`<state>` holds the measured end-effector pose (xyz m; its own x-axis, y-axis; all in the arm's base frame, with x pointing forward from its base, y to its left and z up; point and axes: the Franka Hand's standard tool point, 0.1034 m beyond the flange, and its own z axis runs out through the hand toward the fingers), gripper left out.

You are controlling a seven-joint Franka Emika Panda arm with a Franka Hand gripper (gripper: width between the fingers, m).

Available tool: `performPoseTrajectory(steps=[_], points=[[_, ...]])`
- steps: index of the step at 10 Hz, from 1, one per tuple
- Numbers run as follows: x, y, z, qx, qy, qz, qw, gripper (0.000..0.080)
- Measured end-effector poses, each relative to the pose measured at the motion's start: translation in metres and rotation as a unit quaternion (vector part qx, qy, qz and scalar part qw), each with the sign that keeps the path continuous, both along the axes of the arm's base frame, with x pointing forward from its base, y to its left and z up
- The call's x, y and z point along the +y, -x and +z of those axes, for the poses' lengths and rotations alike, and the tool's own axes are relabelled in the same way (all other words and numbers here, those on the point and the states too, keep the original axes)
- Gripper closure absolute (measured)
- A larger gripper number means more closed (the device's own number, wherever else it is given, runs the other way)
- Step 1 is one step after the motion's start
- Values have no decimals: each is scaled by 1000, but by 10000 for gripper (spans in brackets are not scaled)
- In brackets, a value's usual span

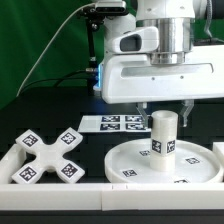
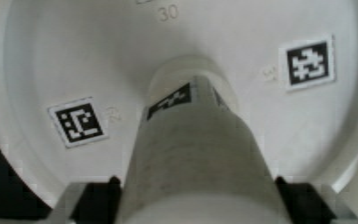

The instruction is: Assemble round table

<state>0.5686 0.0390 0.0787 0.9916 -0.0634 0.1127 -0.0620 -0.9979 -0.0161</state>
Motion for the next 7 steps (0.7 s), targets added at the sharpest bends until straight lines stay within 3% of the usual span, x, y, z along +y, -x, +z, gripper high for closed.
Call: performPoseTrajectory(steps=[2, 3, 7], points=[[-2, 1, -1, -7, -15, -156, 988, 396], [-3, 2, -1, -8, -24, -241, 970, 396], [-5, 4, -2, -3, -45, -372, 927, 395]])
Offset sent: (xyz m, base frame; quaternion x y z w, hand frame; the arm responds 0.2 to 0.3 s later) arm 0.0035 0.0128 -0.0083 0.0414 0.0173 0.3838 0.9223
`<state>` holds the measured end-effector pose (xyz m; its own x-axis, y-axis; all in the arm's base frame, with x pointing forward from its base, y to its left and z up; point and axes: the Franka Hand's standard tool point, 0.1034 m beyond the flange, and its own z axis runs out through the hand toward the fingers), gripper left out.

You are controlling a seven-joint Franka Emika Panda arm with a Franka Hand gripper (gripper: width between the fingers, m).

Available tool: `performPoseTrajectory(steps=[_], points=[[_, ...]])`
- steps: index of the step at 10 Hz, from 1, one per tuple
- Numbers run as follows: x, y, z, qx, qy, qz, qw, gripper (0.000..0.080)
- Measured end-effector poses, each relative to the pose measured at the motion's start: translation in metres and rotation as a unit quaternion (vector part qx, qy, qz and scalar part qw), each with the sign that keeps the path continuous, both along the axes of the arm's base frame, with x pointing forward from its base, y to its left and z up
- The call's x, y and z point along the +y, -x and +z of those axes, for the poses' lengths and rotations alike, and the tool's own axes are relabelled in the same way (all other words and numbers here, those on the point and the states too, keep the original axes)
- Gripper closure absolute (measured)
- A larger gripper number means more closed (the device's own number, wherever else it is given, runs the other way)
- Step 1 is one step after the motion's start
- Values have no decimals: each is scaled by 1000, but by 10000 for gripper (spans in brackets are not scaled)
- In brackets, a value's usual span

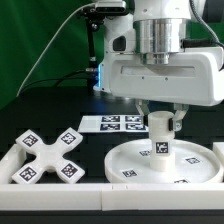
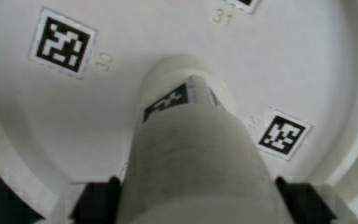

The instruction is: Assemble round table

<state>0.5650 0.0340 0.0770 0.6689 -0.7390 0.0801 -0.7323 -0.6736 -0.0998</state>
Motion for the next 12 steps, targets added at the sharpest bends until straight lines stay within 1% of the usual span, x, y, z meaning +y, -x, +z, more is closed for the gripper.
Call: performPoseTrajectory(steps=[1, 2, 3, 4, 5, 6, 7, 8, 9, 10, 11, 12], points=[[0, 1, 0, 2, -6, -44, 999, 395], [3, 3, -1, 5, -16, -129, 992, 395], [8, 5, -1, 7, -29, -235, 971, 395], [10, 6, -1, -2, -51, -349, 936, 395], [11, 6, -1, -6, -73, -423, 903, 395], [11, 6, -1, -5, -83, -458, 885, 395], [11, 6, -1, -5, -84, -460, 884, 395], [12, 6, -1, -5, -82, -446, 891, 318], [12, 6, -1, -5, -81, -441, 894, 202], [9, 5, 0, -10, -69, -342, 937, 202], [7, 5, 1, -12, -58, -249, 967, 157], [8, 7, 0, -11, -52, -191, 980, 157]])
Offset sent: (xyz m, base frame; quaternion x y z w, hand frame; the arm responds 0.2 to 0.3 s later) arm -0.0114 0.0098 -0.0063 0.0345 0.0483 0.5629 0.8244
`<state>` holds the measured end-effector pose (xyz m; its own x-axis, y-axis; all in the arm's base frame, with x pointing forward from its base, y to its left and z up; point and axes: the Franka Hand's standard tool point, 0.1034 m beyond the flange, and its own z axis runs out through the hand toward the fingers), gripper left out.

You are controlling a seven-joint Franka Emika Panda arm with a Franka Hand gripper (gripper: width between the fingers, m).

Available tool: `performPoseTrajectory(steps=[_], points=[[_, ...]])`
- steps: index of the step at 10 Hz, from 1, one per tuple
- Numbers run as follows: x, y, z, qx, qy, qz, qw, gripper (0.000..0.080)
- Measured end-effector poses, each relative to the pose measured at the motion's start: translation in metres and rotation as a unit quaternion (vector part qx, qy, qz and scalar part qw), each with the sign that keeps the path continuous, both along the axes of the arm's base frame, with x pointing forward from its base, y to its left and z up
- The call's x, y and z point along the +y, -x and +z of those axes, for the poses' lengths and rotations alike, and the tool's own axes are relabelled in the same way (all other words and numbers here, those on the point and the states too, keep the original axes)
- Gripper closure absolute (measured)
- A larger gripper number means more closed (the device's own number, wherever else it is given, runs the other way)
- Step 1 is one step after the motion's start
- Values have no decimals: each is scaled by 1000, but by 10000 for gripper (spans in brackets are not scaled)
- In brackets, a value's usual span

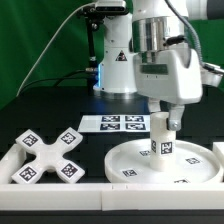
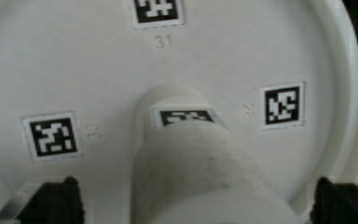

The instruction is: Assemble round table

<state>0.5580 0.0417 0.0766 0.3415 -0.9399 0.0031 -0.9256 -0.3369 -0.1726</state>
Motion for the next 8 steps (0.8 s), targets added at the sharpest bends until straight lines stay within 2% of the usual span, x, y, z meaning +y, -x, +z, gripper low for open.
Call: performPoseTrajectory(steps=[3, 4, 5, 6, 7, 8], points=[[-1, 0, -1, -4, 15, 82, 996, 151], [-3, -1, -2, -10, 37, 171, 984, 151], [-3, -3, -3, -18, 62, 284, 957, 151], [5, -2, -3, -13, 66, 350, 934, 151], [9, -3, -1, -12, 73, 426, 902, 151], [7, -1, 4, -23, 84, 457, 885, 151]])
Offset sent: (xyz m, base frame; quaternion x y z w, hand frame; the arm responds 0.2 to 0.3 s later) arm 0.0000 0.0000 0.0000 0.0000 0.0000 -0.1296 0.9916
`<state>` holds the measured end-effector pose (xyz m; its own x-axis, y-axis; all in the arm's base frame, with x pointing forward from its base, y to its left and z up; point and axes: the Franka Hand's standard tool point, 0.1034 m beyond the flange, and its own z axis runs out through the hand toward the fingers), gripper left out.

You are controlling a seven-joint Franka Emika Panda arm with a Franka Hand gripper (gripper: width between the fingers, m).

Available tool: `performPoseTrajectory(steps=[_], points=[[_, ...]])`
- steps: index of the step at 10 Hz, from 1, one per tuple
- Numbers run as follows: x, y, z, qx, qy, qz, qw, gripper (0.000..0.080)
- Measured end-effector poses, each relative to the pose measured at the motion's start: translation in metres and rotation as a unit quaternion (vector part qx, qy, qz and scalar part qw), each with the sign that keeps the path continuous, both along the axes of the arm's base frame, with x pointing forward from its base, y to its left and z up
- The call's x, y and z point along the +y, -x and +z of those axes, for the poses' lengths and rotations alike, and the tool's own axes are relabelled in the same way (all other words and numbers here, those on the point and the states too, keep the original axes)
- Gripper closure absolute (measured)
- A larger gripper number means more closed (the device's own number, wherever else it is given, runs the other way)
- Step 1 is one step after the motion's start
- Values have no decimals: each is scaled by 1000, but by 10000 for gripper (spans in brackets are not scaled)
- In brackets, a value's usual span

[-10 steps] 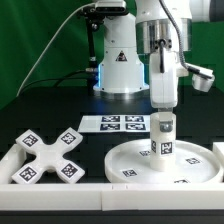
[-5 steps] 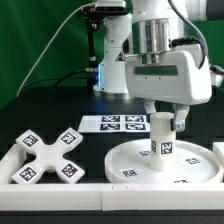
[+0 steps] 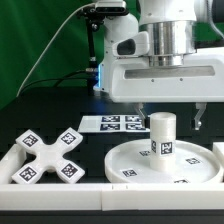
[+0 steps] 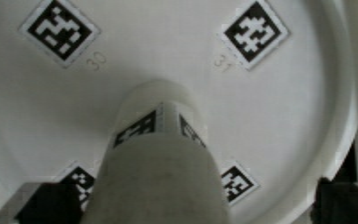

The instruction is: Assemble round table

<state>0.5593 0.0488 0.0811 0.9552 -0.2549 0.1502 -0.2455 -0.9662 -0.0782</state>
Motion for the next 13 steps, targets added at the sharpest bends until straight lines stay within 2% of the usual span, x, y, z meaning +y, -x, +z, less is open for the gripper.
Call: performPoseTrajectory(steps=[4, 5, 6, 9, 10, 11, 12, 13], points=[[-4, 3, -2, 9, 27, 124, 992, 151], [-5, 6, -3, 35, 21, 156, 987, 151], [-7, 2, -3, 41, 25, 187, 981, 151], [-13, -2, -4, 25, 47, 264, 963, 151], [-13, -1, -4, 26, 46, 261, 964, 151], [-14, -1, -4, 26, 44, 244, 969, 245], [-14, -1, -4, 26, 44, 243, 969, 245], [-14, -1, -4, 27, 43, 237, 970, 393]])
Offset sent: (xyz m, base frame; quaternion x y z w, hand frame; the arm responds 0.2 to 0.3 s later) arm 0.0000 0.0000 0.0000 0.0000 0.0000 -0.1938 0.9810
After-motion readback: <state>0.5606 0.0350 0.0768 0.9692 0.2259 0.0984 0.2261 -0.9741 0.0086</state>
